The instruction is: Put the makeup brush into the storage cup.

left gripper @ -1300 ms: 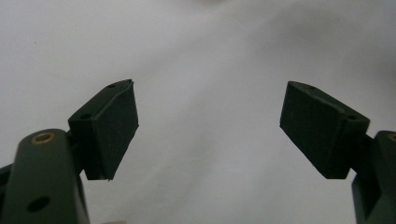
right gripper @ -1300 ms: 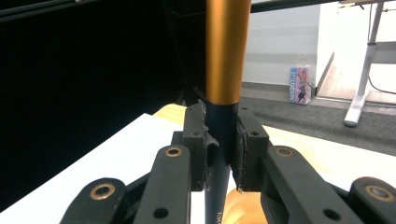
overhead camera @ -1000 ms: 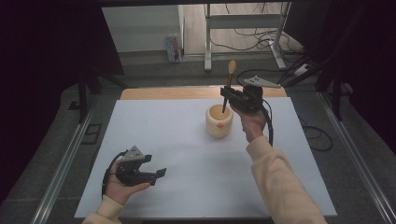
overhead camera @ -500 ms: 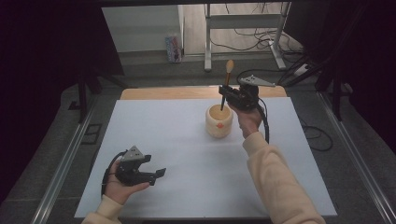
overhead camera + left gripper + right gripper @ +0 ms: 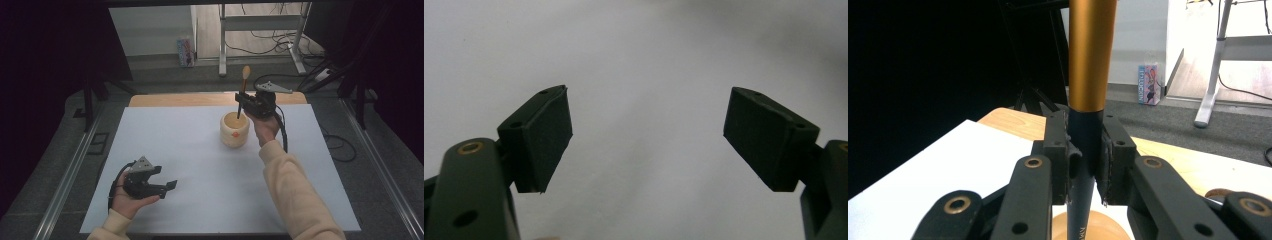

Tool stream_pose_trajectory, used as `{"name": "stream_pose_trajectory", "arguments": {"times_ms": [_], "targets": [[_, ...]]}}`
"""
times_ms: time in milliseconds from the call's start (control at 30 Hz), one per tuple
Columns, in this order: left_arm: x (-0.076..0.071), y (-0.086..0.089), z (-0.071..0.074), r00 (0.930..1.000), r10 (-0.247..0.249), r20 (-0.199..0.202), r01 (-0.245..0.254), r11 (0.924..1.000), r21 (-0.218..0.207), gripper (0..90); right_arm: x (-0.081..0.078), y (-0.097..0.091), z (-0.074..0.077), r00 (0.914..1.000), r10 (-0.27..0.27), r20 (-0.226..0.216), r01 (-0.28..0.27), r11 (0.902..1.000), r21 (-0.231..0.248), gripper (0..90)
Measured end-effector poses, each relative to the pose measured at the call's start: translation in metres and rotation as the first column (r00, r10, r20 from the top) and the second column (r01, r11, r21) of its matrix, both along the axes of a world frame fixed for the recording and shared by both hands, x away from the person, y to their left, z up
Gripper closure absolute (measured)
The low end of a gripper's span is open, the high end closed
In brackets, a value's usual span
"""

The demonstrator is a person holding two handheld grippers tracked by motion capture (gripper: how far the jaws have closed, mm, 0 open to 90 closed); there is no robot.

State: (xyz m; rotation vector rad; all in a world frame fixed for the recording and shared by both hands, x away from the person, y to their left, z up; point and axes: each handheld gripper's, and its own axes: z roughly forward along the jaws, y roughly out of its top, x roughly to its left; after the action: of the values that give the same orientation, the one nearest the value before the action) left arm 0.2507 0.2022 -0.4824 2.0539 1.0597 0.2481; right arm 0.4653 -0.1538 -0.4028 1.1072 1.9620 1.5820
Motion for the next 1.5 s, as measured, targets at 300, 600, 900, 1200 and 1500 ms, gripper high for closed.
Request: {"name": "stream_pose_trajectory", "arguments": {"times_ms": [300, 600, 900, 1200, 1500], "targets": [[0.0, 0.0, 0.0, 1.0, 0.005, -0.001, -0.005, 1.0, -0.002, 19.9, 0.001, 0.003, -0.009, 0.9996, 0.017, -0.024, -0.017, 0.9996, -0.024, 77.6], [0.0, 0.001, 0.0, 1.0, 0.002, -0.001, -0.002, 1.0, 0.003, 19.9, -0.001, 0.007, -0.022, 0.9992, 0.019, -0.034, -0.021, 0.9989, -0.043, 77.6], [-0.001, 0.001, 0.0, 1.0, -0.004, 0.001, 0.004, 1.0, 0.004, 19.8, -0.001, 0.006, -0.027, 0.999, 0.019, -0.042, -0.021, 0.9987, -0.047, 77.5], [-0.001, 0.0, 0.0, 1.0, -0.006, 0.004, 0.006, 0.9999, 0.013, 19.8, -0.002, 0.007, -0.034, 0.999, 0.019, -0.041, -0.022, 0.9979, -0.06, 77.4], [0.0, 0.0, 0.0, 1.0, -0.006, 0.002, 0.006, 0.9999, 0.014, 19.8, -0.002, 0.006, -0.036, 0.9989, 0.017, -0.043, -0.02, 0.9976, -0.066, 77.4]]}}
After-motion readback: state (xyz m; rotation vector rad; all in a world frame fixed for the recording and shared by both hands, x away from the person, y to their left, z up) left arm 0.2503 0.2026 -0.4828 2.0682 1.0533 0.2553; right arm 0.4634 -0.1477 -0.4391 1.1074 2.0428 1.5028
